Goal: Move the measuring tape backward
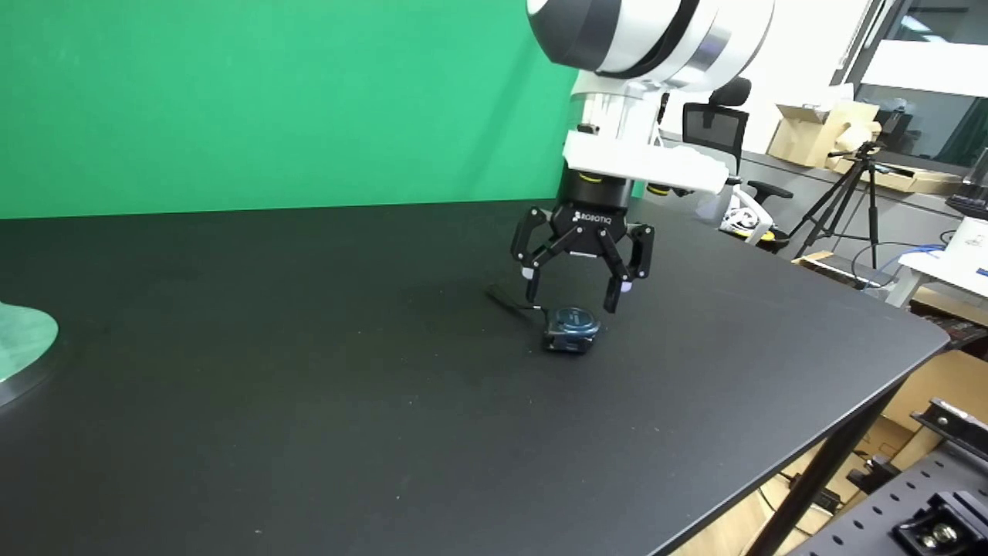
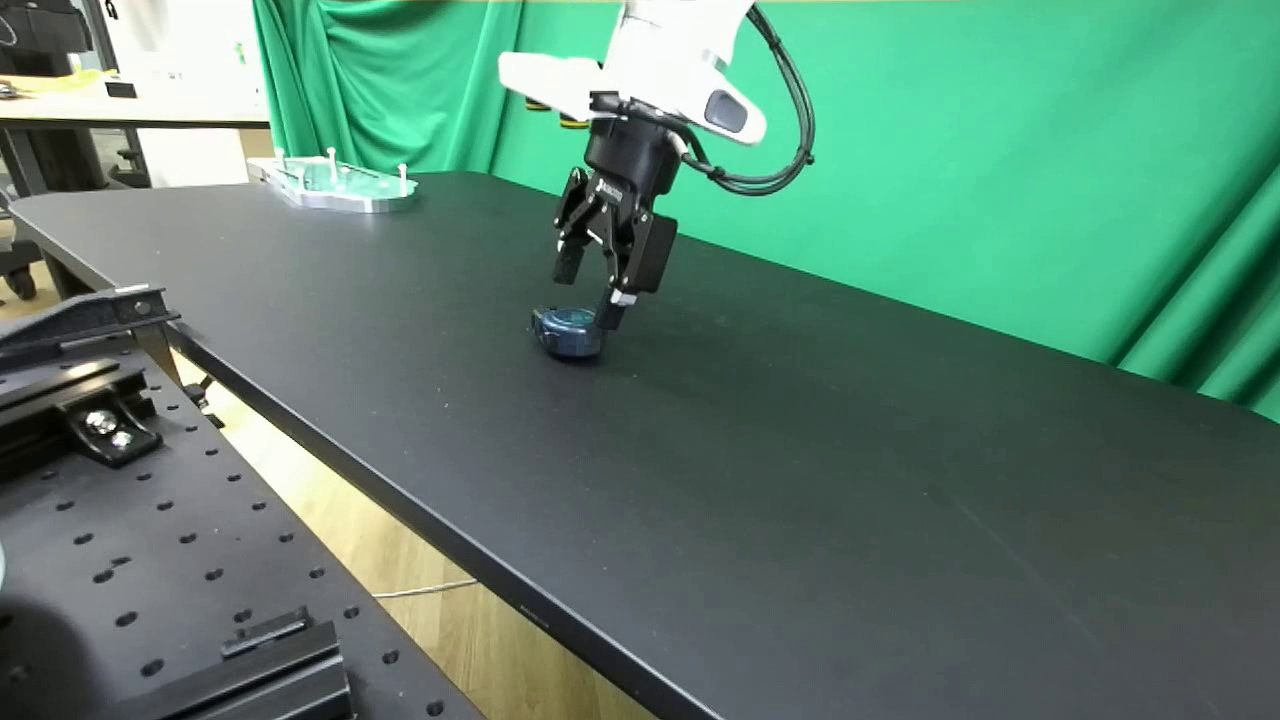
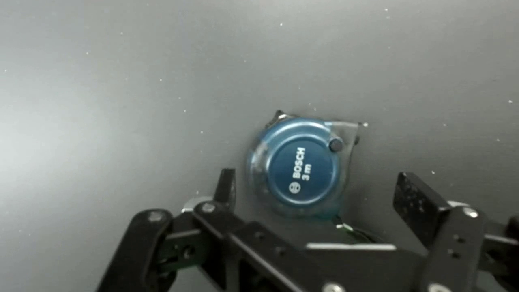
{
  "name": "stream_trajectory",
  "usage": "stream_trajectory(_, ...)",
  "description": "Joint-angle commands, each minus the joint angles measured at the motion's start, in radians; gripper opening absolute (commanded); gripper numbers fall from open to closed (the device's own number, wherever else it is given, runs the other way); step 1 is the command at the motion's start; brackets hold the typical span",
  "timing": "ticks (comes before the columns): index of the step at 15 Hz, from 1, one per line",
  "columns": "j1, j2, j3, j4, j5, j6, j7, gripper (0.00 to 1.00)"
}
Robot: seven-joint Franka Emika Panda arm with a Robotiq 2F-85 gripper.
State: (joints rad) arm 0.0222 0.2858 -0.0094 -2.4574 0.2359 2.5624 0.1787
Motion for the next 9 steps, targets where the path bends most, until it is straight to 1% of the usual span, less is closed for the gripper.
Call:
stream_trajectory(1,0.018,-0.113,-0.019,-0.010,-0.059,-0.042,0.082,1.00)
stream_trajectory(4,0.011,-0.170,-0.017,-0.001,-0.099,-0.079,0.097,1.00)
stream_trajectory(5,0.004,-0.183,-0.015,0.008,-0.097,-0.107,0.095,1.00)
stream_trajectory(6,-0.005,-0.190,-0.014,0.020,-0.081,-0.154,0.091,1.00)
stream_trajectory(9,-0.034,-0.194,-0.015,0.047,-0.012,-0.258,0.002,1.00)
